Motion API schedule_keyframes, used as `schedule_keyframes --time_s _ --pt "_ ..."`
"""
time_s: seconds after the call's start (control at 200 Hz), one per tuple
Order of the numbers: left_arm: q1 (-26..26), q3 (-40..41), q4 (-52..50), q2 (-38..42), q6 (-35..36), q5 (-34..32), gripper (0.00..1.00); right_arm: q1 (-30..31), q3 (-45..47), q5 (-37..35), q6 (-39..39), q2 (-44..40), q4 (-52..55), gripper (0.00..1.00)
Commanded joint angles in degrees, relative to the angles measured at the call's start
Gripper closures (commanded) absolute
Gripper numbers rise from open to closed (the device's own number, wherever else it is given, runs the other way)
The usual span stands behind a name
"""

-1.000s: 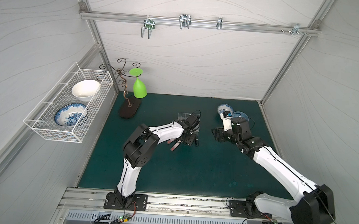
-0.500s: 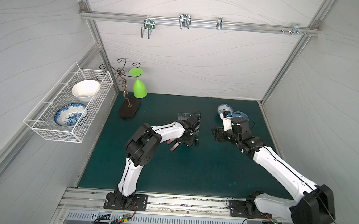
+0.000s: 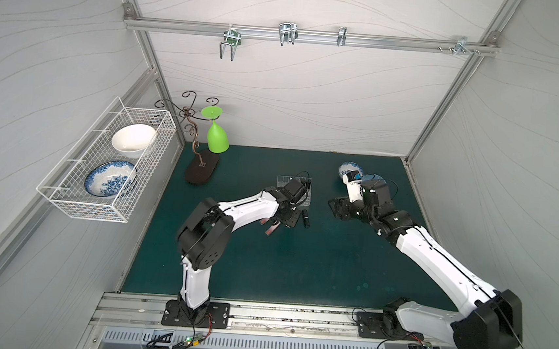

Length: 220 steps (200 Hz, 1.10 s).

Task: Arrange the lipsticks in the organizer
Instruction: Pick up the lipstick at the center of the board.

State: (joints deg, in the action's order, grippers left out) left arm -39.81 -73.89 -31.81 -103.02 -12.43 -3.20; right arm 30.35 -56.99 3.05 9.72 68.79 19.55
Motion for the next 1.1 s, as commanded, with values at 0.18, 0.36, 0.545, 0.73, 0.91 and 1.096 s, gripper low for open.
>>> schedule_keyframes --time_s 0.18,0.36,0.545,0.73,0.91,1.096 --pt "0.2 13.0 11.2 25.3 1.5 13.0 0.79 -0.1 -9.5 26.4 1.4 1.1 10.0 0.19" --pt "0.3 16.1 13.4 32.5 2.3 23.8 0.79 -0.1 -13.5 42.1 2.4 4.2 10.6 0.19" --pt "0.3 17.7 15.4 36.1 1.8 27.9 0.79 0.1 -15.7 50.5 2.8 6.5 10.8 0.19" --pt "0.4 18.0 16.9 38.1 1.0 30.7 0.8 2.1 -15.6 49.9 2.4 9.0 10.4 0.22" --pt "0.3 18.0 16.9 39.3 0.8 31.9 0.8 3.7 -16.2 50.3 3.3 11.8 8.4 0.27" --pt "0.3 18.3 16.9 39.7 0.8 32.1 0.8 5.1 -17.1 51.4 4.1 13.0 7.1 0.38"
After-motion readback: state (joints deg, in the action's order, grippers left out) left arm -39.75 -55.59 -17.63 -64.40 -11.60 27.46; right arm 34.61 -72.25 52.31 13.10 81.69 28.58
